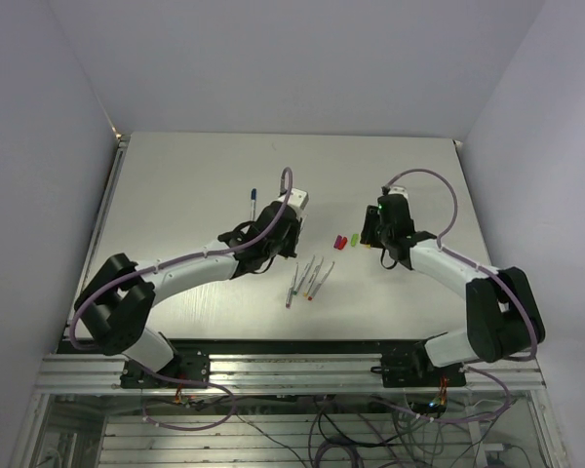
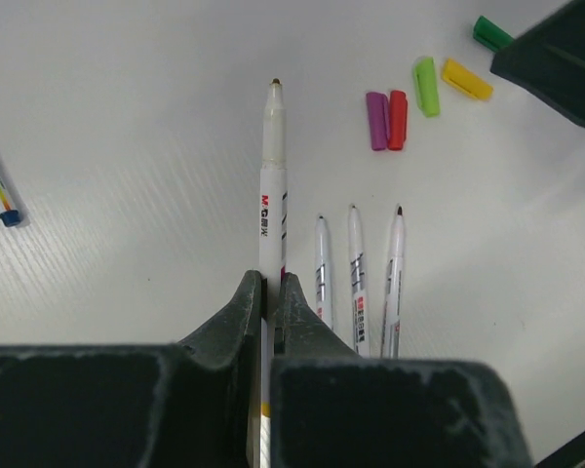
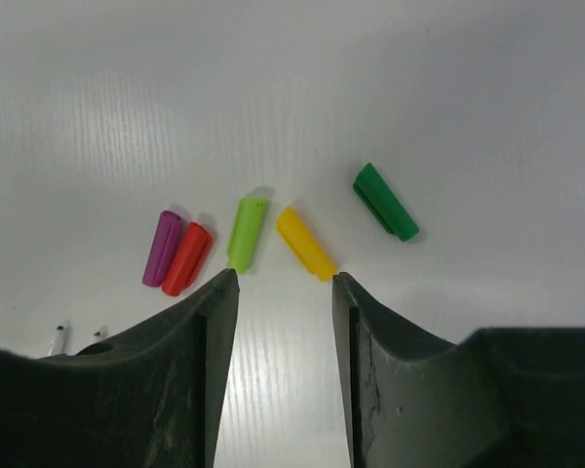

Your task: Insert the pens into the pen caps

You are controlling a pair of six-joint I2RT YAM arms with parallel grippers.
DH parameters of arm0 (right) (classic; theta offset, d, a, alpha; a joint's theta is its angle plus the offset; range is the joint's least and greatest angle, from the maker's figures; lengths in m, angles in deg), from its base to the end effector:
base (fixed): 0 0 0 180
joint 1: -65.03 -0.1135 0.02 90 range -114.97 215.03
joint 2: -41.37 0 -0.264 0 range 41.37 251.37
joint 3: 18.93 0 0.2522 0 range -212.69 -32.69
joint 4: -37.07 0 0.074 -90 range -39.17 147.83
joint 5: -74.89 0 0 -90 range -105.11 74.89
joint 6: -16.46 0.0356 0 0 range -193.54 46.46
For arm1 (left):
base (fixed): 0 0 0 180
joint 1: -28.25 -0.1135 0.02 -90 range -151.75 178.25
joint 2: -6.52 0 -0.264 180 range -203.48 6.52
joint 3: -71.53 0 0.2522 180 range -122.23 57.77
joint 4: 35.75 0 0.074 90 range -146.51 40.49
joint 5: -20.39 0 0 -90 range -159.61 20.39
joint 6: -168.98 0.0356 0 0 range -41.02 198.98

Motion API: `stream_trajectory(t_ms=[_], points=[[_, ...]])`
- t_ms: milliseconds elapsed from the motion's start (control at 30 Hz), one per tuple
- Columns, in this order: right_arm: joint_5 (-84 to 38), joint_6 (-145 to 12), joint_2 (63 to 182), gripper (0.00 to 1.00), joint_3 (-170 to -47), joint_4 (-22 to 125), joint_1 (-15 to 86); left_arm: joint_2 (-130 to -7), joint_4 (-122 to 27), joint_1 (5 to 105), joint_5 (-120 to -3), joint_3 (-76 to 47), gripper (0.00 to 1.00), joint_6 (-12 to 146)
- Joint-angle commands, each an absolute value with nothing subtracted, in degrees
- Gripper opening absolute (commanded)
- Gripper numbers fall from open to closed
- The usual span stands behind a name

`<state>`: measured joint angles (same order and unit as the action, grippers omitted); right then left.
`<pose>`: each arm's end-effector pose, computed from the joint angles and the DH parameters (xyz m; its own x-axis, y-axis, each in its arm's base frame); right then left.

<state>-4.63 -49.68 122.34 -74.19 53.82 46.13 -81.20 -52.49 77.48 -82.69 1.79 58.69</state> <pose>0.2729 0.0866 0.1912 -0.6616 0.1939 -0.7244 0.0832 0.9790 0.1861 0.2273 -0.2513 0.2375 -0.5625 0.1352 -0.8156 0.4490 0.8783 -0.1641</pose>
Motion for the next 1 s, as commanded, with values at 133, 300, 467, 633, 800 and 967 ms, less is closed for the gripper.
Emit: stream_trajectory(t_ms=[133,300,467,633,800,967], points=[[-4.2,-54.7,128.1,0.39,-78.5,54.2,46.5,-76.2,-44.4,76.3,-77.2,6.4,0.07,58.8],[-4.9,-55.2,130.6,0.38,-78.8,53.6,46.5,-74.5,-41.4,74.8,-73.2,8.1,0.07,57.8],[-5.2,-55.5,132.6,0.38,-79.2,53.1,46.5,-73.4,-37.9,73.3,-69.1,9.7,0.07,56.7],[-5.3,-55.9,134.7,0.38,-80.0,53.0,46.5,-73.5,-36.4,72.1,-67.0,10.0,0.07,56.2],[-4.6,-56.3,135.6,0.38,-80.5,52.9,46.6,-74.3,-36.3,71.6,-66.1,9.7,0.07,56.0],[-4.4,-56.3,136.6,0.37,-80.7,52.9,46.7,-74.8,-36.1,71.2,-65.4,9.8,0.07,55.7]])
